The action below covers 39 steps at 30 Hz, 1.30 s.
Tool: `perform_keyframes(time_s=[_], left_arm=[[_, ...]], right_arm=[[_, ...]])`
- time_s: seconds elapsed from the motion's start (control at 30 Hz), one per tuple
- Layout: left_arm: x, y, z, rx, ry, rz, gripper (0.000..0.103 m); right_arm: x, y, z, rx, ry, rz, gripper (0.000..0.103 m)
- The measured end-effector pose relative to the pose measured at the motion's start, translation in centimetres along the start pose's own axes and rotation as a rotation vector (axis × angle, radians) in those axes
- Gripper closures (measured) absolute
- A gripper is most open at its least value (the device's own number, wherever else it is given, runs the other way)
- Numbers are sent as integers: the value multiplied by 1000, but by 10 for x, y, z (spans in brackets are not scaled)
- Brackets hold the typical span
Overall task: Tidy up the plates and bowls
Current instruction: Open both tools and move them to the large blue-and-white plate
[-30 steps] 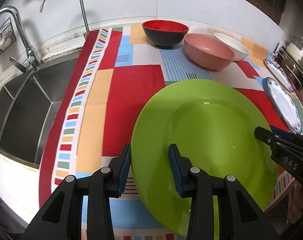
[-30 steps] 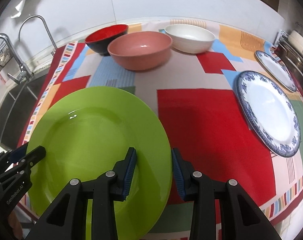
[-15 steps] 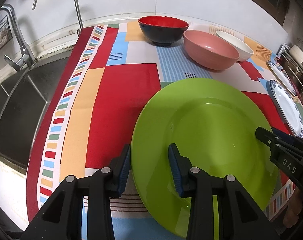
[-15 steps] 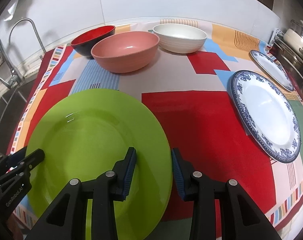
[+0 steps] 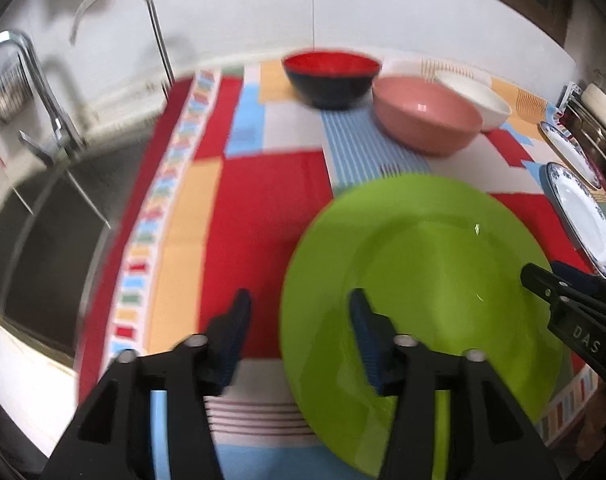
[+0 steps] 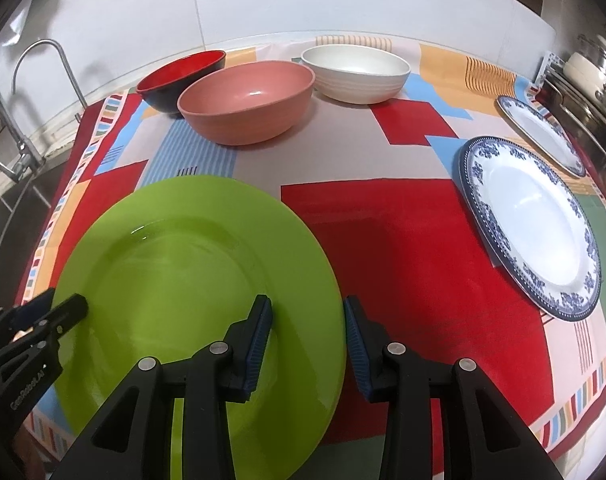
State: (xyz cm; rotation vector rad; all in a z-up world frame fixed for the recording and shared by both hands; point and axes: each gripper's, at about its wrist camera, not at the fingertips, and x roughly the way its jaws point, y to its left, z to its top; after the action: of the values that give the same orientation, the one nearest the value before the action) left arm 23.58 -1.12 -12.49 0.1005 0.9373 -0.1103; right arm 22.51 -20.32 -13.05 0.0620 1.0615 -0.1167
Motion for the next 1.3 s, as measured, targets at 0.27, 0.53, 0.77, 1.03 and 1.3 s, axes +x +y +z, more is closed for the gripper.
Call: perform_keyframes(time_s=[0.27, 0.53, 0.77, 1.03, 1.3], left_arm=[[-41, -9, 32, 57, -94, -113, 24], [-71, -38, 54, 137, -198, -185, 6], [-87, -75, 64, 127, -242, -186, 3], [-100, -118, 72, 91, -287, -178, 2], [-99, -162, 78, 103, -304, -190, 2]], right_arm=[[-39, -9, 6, 52, -95, -27, 47], [-83, -36, 7, 145, -202, -84, 30], [-107, -71, 13, 163, -265, -137, 25], [-124, -117, 25, 138, -310, -133, 23], [-126, -161, 29, 142, -336, -149, 23]])
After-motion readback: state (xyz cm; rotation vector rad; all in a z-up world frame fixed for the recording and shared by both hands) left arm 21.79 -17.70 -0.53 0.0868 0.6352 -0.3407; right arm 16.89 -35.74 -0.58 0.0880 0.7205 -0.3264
